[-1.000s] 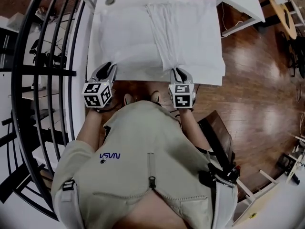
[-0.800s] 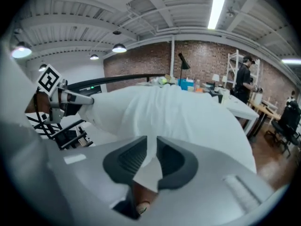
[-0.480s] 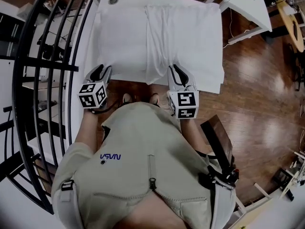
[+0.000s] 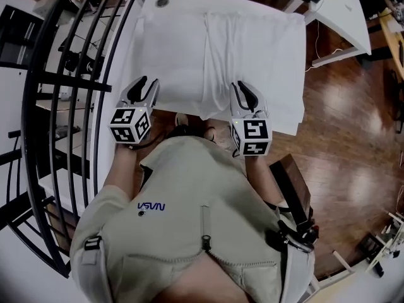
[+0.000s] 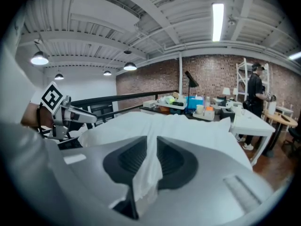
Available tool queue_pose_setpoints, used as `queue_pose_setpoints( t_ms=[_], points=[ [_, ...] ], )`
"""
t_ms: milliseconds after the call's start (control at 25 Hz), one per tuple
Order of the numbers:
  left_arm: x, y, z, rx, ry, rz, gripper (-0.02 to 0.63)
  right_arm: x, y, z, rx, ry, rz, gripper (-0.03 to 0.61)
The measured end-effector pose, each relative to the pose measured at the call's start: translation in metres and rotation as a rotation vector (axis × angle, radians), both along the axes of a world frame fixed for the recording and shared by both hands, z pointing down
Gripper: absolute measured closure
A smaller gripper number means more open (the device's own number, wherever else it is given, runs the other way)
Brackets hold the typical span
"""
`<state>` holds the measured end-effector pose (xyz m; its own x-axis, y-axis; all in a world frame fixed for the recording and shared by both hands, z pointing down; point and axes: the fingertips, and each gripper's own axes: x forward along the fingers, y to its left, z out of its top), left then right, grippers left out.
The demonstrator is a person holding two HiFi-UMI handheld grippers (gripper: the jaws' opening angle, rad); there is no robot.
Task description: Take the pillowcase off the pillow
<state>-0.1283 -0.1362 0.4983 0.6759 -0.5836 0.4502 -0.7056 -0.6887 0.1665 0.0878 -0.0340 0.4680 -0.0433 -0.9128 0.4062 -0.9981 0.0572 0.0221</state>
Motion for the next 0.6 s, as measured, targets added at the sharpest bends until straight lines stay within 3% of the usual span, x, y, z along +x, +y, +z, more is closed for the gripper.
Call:
queue_pose_setpoints(
  t_ms=[160, 360, 600],
  points=[
    [0.044, -0.034, -0.02, 0.064, 0.016, 0.128, 0.428, -0.008, -0.019, -0.012, -0.003, 0.022, 0.014, 0.514],
    [0.093, -0.075, -0.034, 0.112, 0.007, 0.262, 0.351, -0.012, -0.038, -0.026, -0.021, 0.058, 0.057, 0.514],
    [0.136, -0.11, -0.003, 0.065, -0.093, 0.387, 0.341, -0.018, -0.051, -0.035, -0.044, 0.113, 0.085, 0.514]
  ],
)
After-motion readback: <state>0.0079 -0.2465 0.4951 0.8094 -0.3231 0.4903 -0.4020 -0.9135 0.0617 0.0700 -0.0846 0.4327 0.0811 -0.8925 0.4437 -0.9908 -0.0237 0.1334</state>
